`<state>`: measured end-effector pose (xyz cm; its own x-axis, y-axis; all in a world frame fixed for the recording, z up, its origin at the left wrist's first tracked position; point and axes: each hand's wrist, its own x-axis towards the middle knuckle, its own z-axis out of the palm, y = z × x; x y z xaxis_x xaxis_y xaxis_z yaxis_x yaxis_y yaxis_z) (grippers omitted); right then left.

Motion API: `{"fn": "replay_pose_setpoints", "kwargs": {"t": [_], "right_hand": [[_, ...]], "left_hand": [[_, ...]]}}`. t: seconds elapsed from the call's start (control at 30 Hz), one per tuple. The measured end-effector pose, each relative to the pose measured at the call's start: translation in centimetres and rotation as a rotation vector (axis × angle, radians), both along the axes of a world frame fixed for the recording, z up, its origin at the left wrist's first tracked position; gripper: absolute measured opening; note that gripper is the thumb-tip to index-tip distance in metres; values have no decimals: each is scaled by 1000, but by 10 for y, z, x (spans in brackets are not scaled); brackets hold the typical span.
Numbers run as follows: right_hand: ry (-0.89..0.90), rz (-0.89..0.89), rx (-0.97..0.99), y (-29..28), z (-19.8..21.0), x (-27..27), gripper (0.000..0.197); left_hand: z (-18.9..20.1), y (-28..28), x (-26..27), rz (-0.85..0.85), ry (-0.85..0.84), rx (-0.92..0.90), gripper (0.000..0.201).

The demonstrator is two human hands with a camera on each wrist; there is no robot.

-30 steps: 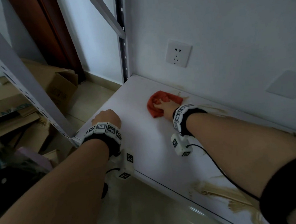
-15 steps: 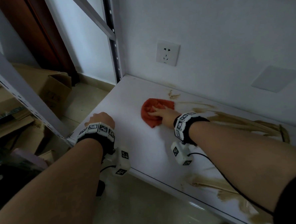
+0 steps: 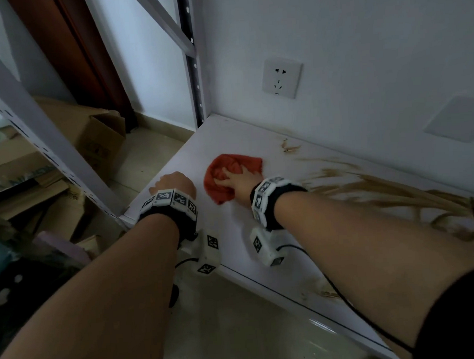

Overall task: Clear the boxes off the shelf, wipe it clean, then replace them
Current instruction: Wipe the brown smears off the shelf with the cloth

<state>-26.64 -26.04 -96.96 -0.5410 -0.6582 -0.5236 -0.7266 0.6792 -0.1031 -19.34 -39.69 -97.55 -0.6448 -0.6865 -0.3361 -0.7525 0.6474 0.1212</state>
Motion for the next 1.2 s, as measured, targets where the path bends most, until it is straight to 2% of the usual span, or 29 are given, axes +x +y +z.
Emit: {"fn": "replay_pose_setpoints", "kwargs": {"t": [0.07,0.17,0.2,0.3,0.33,0.43,0.67,0.77,0.87,1.0,1.1,1.2], "right_hand": [[-10,70,-34,5,-3,13,51],[-24,204,-74,29,-14,19,56],[-20,207,-89,38,-11,21,56],[-26,168,-121,52,-11,24,59],[-18,160,-89,51,-5,24,58],[-17,126,-17,38,2,15,58],[16,121,66,29,9,11,61],[30,97,5,30,3,13,59],[3,78,-66,24,0,13,66],[30,147,-22,16,-6,12,62],[27,180,51,12,0,9,61],[32,214,82,8,7,3,60]], "left_hand": [[1,3,6,-70,-59,-6,34],[-1,5,16,-197,-231,-81,82],[1,8,17,-193,-253,-88,88],[0,9,10,-87,-187,-54,57],[-2,10,8,-65,-171,-69,53],[-8,10,5,-30,-123,-73,52],[-8,6,-2,-36,-132,-97,40],[-12,6,-6,-25,-165,-88,40],[-7,11,-6,-13,-177,-88,38],[-14,1,-15,8,-144,-19,38],[-16,-5,-18,-25,-76,43,12],[-1,-4,-16,-63,-55,62,21]]}}
